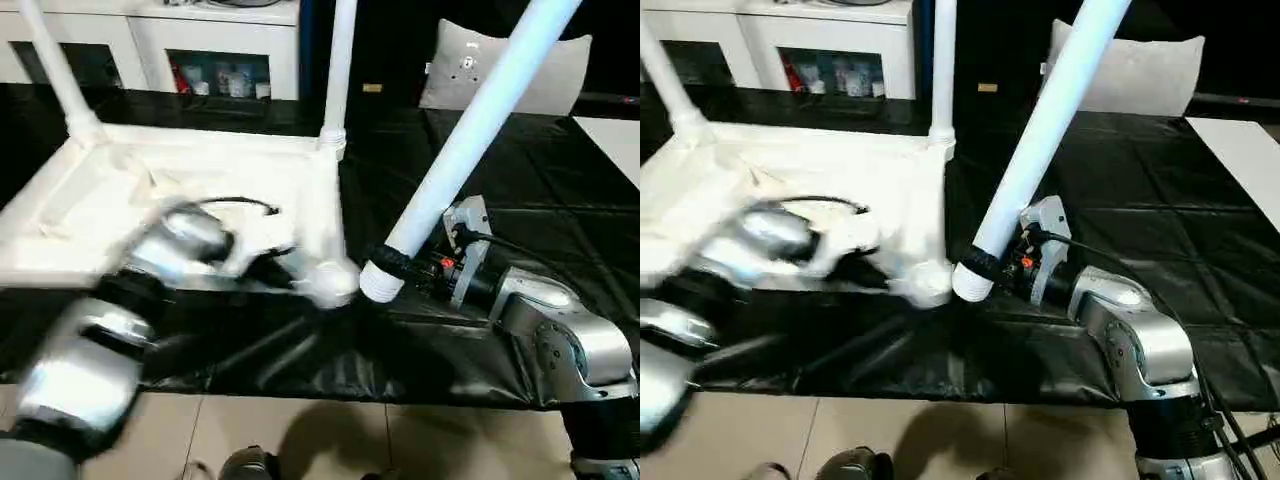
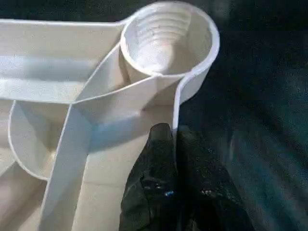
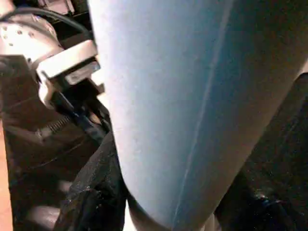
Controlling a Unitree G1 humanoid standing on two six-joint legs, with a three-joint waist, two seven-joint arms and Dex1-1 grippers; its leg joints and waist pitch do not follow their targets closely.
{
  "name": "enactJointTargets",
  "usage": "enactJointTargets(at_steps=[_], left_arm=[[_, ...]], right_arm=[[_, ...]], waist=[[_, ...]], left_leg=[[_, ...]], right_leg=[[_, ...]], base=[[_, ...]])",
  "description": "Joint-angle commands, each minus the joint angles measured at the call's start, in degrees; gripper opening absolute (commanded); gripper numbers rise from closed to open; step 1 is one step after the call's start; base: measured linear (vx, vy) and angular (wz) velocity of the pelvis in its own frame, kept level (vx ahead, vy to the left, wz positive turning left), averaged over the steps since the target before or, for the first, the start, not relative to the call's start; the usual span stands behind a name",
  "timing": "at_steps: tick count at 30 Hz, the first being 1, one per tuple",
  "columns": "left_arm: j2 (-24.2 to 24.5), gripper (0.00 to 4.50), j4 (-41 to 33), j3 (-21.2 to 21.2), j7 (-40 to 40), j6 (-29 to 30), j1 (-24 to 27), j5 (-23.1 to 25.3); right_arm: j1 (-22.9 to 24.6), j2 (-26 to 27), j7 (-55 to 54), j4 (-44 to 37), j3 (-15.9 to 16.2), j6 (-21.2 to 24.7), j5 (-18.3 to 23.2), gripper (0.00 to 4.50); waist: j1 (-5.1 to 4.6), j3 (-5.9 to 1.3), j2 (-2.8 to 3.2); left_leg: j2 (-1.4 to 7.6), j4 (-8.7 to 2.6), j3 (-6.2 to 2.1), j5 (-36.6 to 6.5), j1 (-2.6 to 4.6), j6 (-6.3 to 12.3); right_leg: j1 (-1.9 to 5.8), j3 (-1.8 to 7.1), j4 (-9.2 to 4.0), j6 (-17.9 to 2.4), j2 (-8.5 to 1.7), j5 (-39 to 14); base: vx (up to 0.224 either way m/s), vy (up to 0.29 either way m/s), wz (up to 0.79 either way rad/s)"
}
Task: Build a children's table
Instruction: Insert table leg to table base
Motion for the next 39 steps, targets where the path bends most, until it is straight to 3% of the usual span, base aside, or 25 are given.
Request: enactJointTargets(at_steps=[1,3,5,6,10,13,16,17,19,23,32,39], left_arm=[[-0.59,0.00,-2.39,2.48,2.08,2.08,0.54,-3.03],[-0.80,0.00,-3.72,2.53,2.11,2.30,1.11,-3.21],[-0.55,0.00,-11.63,0.72,2.85,1.11,5.49,-0.60],[-0.69,0.00,-12.19,0.67,3.49,0.29,6.04,-0.09],[-2.37,0.00,-10.12,2.61,4.29,0.52,6.04,-2.28],[-2.45,0.55,-8.98,3.43,4.32,1.14,5.85,-3.19],[-2.00,0.61,-8.31,3.89,6.62,0.25,6.33,-1.75],[-1.92,0.87,-8.09,3.92,6.73,0.17,6.30,-1.59],[-1.71,0.98,-7.73,4.01,6.21,-0.17,6.32,-1.57],[-0.53,0.98,-7.13,3.36,1.85,0.27,6.33,-2.25],[0.26,0.98,-5.29,2.68,1.94,-0.19,6.05,-0.51],[-0.02,0.30,-5.92,3.67,-0.65,-0.14,6.24,-2.30]], right_arm=[[-1.26,-0.28,-0.44,-0.73,-1.08,0.37,0.75,1.90],[-1.25,-0.28,-0.51,-0.78,-1.10,0.42,0.76,1.90],[-1.05,-0.09,-1.08,-1.26,-0.38,0.18,-0.18,1.90],[-1.11,0.05,-1.34,-1.27,-0.37,0.21,-0.32,1.90],[-1.83,0.27,-2.52,-0.31,-0.25,-0.38,-1.43,1.90],[-2.12,0.08,-2.77,0.31,-0.20,-0.76,-1.88,1.90],[-2.31,0.03,-2.91,0.57,-0.28,-0.77,-2.03,1.90],[-2.35,0.03,-2.93,0.61,-0.28,-0.77,-2.05,1.90],[-2.37,0.01,-2.97,0.62,-0.29,-0.73,-2.05,1.90],[-2.72,0.04,-2.84,0.87,-0.33,-0.49,-2.33,1.90],[-3.45,-0.04,-2.48,1.54,-0.13,-0.46,-2.46,1.90],[-5.43,-0.45,-1.54,3.01,1.21,-0.16,-3.51,1.90]], waist=[[-0.06,-4.54,-0.25],[-0.18,-4.52,-0.25],[-0.47,-4.64,-0.23],[-0.68,-4.61,-0.20],[-0.45,-4.60,-0.13],[-0.38,-4.60,-0.11],[-0.45,-4.58,-0.32],[-0.43,-4.55,-0.29],[-0.53,-4.45,-0.32],[-0.74,-4.36,-0.31],[-1.14,-4.36,-0.35],[-1.20,-4.37,-0.40]], left_leg=[[4.72,-4.70,-2.79,-13.29,1.86,-0.56],[4.78,-4.77,-2.76,-13.19,1.84,-0.37],[4.80,-4.62,-2.76,-12.69,1.79,-0.06],[4.81,-4.61,-2.68,-12.15,1.75,0.28],[4.56,-4.47,-2.39,-11.55,2.03,0.55],[4.63,-4.61,-2.42,-11.91,2.09,0.14],[4.64,-4.65,-2.39,-12.54,2.11,0.07],[4.61,-4.60,-2.38,-12.64,2.14,0.10],[4.55,-4.63,-2.44,-13.15,2.13,-0.07],[4.61,-4.79,-2.49,-13.37,2.10,-0.25],[4.67,-4.83,-2.43,-13.18,2.15,-0.18],[4.66,-4.82,-2.39,-12.77,2.17,-0.25]], right_leg=[[2.33,2.79,-5.14,-12.00,-6.55,-15.53],[2.22,2.78,-5.15,-11.84,-6.49,-14.68],[2.31,2.91,-5.06,-12.10,-6.64,-13.15],[2.22,2.93,-5.08,-12.10,-6.44,-12.44],[2.07,2.88,-5.30,-11.91,-6.14,-12.57],[2.00,2.81,-5.14,-11.79,-6.04,-12.32],[2.05,2.88,-5.24,-11.88,-6.18,-12.23],[2.00,2.91,-5.27,-11.78,-6.20,-12.62],[1.99,2.92,-5.52,-11.26,-6.28,-14.58],[1.88,2.98,-5.63,-10.61,-6.23,-16.00],[1.85,2.98,-5.49,-11.17,-6.26,-14.90],[1.83,2.99,-5.52,-11.35,-6.30,-15.08]], base=[[0.000,0.000,0.00],[0.000,0.000,0.00],[0.000,0.000,0.00],[0.000,0.000,0.00],[0.000,0.000,0.00],[0.000,0.000,0.00],[0.000,0.000,0.00],[0.000,0.000,0.00],[0.000,0.000,0.00],[0.000,0.000,0.00],[0.000,0.000,0.00],[0.000,0.000,0.00]])
